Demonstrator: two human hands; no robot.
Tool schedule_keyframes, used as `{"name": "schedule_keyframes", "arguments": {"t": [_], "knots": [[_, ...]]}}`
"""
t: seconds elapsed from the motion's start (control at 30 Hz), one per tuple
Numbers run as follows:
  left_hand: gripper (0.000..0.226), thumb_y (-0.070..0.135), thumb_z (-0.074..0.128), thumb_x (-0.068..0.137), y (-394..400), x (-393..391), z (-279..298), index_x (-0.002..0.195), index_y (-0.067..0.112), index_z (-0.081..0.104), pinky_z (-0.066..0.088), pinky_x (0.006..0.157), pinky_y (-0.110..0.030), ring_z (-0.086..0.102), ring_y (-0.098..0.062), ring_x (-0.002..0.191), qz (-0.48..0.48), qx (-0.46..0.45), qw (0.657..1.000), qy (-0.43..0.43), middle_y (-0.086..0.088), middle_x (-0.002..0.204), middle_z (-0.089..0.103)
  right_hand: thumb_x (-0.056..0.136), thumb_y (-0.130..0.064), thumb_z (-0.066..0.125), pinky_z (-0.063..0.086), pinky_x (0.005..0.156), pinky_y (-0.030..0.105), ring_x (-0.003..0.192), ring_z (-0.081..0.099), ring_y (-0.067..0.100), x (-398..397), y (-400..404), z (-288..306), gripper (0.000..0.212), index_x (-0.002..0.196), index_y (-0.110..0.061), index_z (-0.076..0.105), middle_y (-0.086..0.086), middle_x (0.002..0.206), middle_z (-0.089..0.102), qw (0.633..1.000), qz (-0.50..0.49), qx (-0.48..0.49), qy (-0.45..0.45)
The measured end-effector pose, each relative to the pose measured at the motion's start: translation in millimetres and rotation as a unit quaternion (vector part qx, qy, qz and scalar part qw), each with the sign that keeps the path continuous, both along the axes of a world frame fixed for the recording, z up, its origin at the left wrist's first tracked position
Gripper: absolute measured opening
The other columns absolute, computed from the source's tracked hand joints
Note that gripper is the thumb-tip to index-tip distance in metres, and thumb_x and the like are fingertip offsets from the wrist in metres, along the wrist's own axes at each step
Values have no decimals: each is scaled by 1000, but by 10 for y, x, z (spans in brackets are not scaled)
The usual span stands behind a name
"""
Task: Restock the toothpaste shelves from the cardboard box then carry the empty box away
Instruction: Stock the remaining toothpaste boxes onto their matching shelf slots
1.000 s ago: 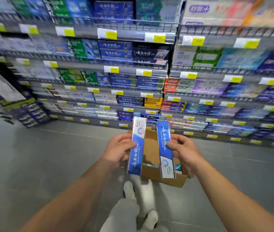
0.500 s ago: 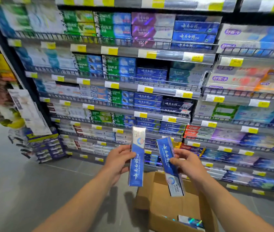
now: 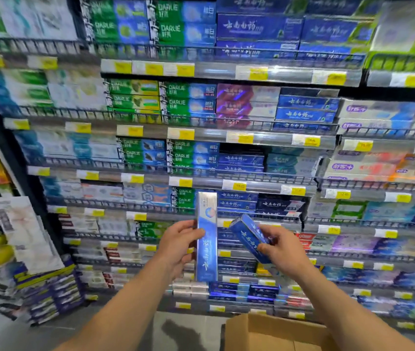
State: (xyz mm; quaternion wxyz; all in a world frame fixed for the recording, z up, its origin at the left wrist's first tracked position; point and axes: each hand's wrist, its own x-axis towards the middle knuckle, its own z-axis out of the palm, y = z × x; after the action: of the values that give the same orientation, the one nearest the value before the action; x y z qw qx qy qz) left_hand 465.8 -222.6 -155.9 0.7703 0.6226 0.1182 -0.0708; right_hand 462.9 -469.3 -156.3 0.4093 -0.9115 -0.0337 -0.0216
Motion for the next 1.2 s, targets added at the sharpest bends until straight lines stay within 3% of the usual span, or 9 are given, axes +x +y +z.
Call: {"name": "schedule_keyframes", "arguments": {"t": [0.13, 0.3, 0.43, 0.67, 0.77, 0.87, 1.2], "knots": [[21, 6, 69, 86, 14, 444, 155, 101, 20, 64, 53, 70, -34, 68, -16, 82, 7, -10, 1000, -16, -2, 94, 74, 87, -11, 66, 37, 78, 27, 93, 51, 16, 409, 33, 169, 44, 129, -24, 61, -3, 104, 52, 994, -10, -92, -52], [28, 9, 71, 86, -18, 1054, 242, 111, 19, 62, 55, 61, -30, 69, -17, 83, -2, -10, 1000, -26, -4, 100, 73, 89, -19, 66, 42, 79, 27, 108, 52, 24, 1086, -38, 230, 48, 135, -24, 56, 4, 115, 57, 984, 3, -155, -91], [31, 9, 71, 85, -70, 1572, 261, 114, 16, 62, 50, 64, -31, 67, -17, 87, 7, -8, 1000, -27, -4, 103, 71, 91, -17, 64, 38, 96, 35, 115, 47, 26, 1648, -137, 273, 50, 139, -21, 51, 4, 125, 57, 968, -3, -207, -141], [35, 16, 72, 85, -94, 2230, 173, 119, 20, 62, 46, 72, -34, 64, -17, 103, 4, 9, 999, -30, -1, 112, 71, 91, -16, 61, 39, 99, 38, 114, 42, 30, 2494, -292, 330, 53, 142, -20, 48, 4, 131, 53, 931, 24, -307, -195], [32, 16, 72, 85, -58, 2358, 122, 115, 22, 64, 51, 88, -44, 65, -19, 105, -3, 17, 999, -29, -1, 113, 71, 87, -15, 63, 41, 96, 38, 112, 42, 30, 2746, -268, 310, 57, 142, -21, 48, 4, 129, 53, 924, 36, -329, -193], [29, 15, 72, 84, -6, 2457, 90, 111, 25, 66, 46, 99, -51, 64, -19, 107, -5, 37, 999, -27, 1, 113, 71, 90, -13, 57, 42, 97, 40, 115, 42, 31, 2940, -205, 280, 55, 143, -19, 46, 5, 133, 52, 925, 33, -327, -193], [29, 10, 68, 86, 127, 2651, 84, 113, 22, 65, 48, 92, -42, 66, -18, 102, -27, 89, 995, -31, 5, 105, 73, 85, -13, 58, 44, 93, 40, 111, 50, 37, 3471, -3, 214, 44, 128, -20, 61, 10, 125, 61, 926, 51, -333, -171]]}}
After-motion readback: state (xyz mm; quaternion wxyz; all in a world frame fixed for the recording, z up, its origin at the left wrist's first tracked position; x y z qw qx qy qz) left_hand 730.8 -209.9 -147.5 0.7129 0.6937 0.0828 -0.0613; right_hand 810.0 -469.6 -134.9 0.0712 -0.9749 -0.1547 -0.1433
